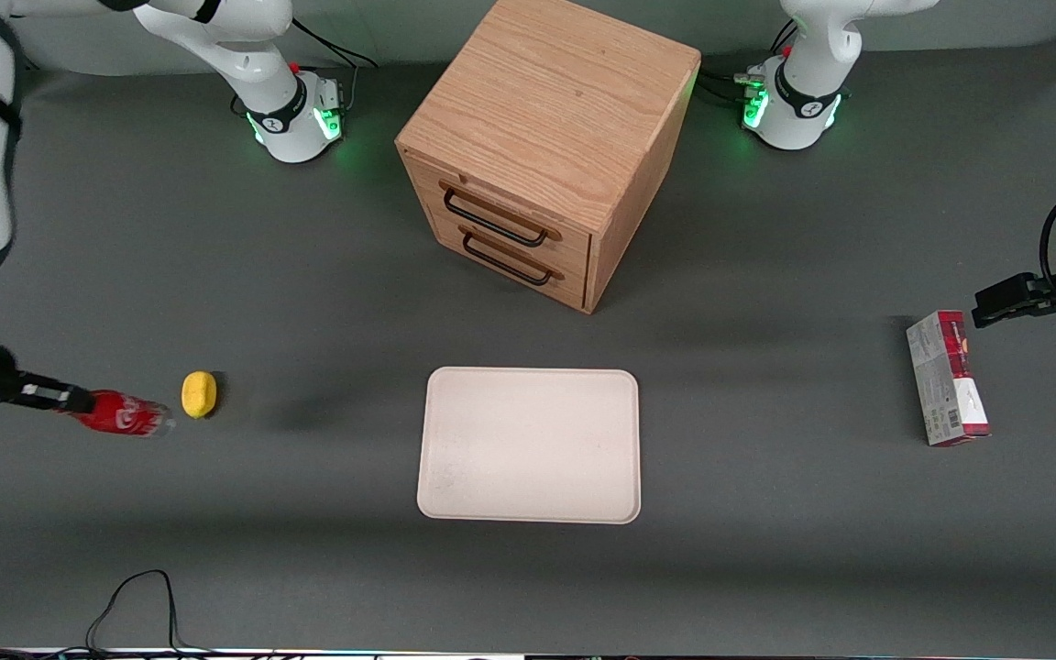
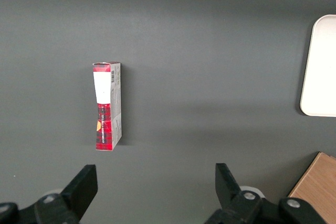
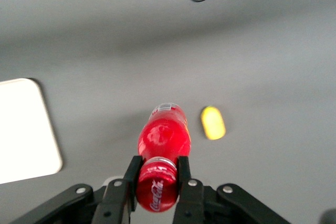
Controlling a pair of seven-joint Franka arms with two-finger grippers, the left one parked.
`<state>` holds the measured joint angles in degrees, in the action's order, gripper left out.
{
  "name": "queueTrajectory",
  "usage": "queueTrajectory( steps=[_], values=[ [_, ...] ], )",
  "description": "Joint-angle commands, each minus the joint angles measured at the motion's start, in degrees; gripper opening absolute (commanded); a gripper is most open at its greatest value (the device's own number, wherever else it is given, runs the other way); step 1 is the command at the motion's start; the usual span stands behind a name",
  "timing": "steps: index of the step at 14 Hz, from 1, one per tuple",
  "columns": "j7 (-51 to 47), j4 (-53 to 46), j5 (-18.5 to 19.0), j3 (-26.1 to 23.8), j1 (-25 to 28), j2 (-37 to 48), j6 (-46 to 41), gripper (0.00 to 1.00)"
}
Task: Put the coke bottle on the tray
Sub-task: 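Lift the red bottle and carry it over the cream tray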
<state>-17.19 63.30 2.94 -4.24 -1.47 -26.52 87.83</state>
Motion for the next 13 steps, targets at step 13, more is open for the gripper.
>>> queueTrajectory(
  steps=[13],
  values=[
    [-24.7,-8.8,5.3,-6.6,19.3,-15.7,14.9,0.0]
  ],
)
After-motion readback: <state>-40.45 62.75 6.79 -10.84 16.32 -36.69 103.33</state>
